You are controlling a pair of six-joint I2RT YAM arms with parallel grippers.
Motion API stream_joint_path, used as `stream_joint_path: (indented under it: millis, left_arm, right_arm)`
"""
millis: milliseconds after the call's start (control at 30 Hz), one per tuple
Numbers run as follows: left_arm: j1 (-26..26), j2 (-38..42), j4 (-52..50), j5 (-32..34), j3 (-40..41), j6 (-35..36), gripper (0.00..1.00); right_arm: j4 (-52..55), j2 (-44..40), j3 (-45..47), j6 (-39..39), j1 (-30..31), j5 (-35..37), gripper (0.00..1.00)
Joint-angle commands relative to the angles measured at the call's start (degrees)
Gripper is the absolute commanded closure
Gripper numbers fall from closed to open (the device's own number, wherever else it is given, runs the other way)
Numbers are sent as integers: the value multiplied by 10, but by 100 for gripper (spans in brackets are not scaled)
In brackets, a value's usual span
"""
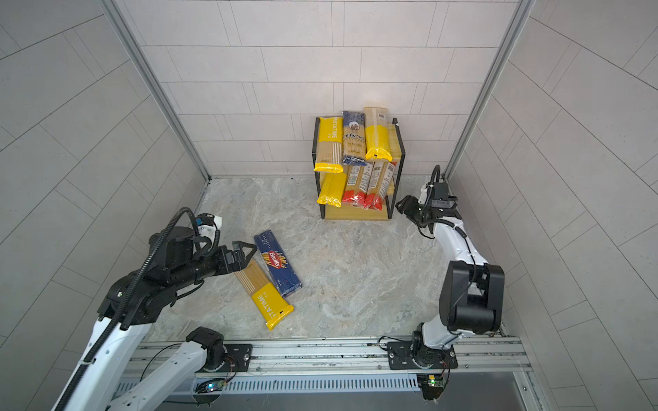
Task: Arrange pasta packages on shelves
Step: Rotate the shelf at the top-center of the table, then pick up the pasta box from the center of the table.
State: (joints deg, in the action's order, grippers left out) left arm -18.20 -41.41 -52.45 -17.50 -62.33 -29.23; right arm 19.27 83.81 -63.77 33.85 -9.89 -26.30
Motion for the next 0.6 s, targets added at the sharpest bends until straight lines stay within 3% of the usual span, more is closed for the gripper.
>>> stream_joint_path:
  millis: [0,133,300,433,567]
  left_arm:
    - [-4,20,-28,10,-1,11,1]
    - [-3,38,-48,15,5,4,1]
    - [-3,61,-95,43,17,-18,1]
    - [-3,100,-121,59,38,-39,1]
    - [-3,142,-148,62,61,-63,1]
  right_arm:
    - [88,-88,38,-36,28,56,34]
    - [125,-206,92,-44,125,92,33]
    - [143,-297,147,0,297,161,29]
    - [144,-312,159,27,445,239,28]
    - [125,-283,164,42,548,286,26]
